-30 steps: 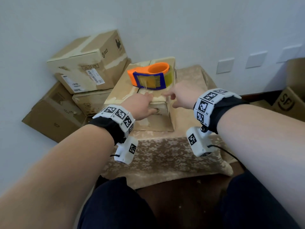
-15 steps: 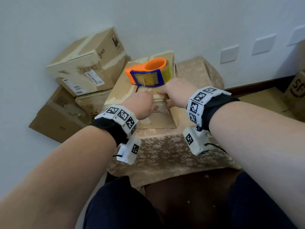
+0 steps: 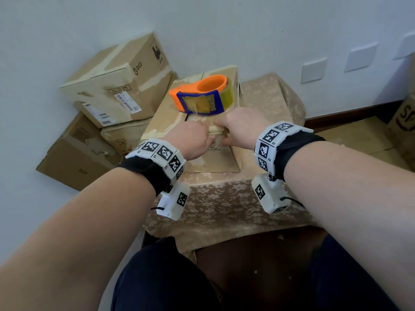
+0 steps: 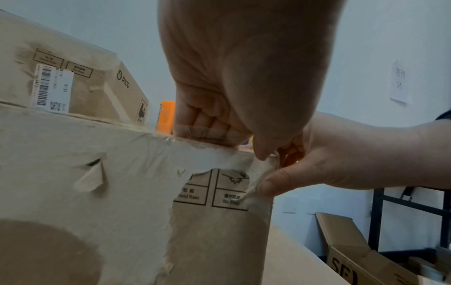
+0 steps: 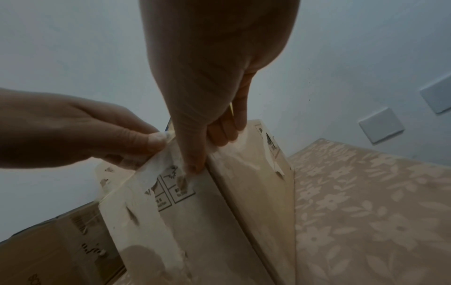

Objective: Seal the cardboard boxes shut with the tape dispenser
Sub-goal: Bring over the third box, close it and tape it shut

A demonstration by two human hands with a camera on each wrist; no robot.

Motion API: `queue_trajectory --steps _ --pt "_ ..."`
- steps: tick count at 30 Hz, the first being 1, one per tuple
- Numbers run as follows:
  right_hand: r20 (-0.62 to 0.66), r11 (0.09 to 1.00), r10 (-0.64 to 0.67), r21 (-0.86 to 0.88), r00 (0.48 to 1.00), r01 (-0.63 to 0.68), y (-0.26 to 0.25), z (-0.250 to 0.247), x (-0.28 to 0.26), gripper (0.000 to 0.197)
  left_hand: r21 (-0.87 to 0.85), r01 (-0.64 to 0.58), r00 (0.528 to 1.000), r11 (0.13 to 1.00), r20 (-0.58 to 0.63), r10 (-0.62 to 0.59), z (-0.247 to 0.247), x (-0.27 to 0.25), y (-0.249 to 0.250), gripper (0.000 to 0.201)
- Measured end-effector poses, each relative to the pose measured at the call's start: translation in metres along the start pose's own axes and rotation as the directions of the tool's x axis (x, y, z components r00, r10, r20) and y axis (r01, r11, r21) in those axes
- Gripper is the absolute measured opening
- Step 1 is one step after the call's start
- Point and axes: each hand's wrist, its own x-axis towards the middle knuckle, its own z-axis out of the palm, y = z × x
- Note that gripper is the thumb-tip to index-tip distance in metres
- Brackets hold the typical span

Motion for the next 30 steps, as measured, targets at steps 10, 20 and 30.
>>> queue_trajectory --steps 10,20,30 --pt "0.005 0.992 -0.038 -0.118 0.999 0.038 -0.005 0.001 -0.002 0.038 0.02 0.048 0.999 0.999 -0.016 -0.047 0.001 -0.006 0.001 0.046" --pt "-0.004 0.953 -0.027 -0.301 1.0 0.024 -0.01 -0.009 -0.01 0.025 -0.075 0.068 0.992 0.995 -0.099 -0.075 0.001 -0.009 0.009 0.031" --pt "-0.095 0.948 -0.08 -0.315 0.992 0.046 0.008 -0.013 -0.026 0.017 -0.248 0.004 0.979 0.969 -0.198 -0.055 0.003 0.006 0.032 0.026"
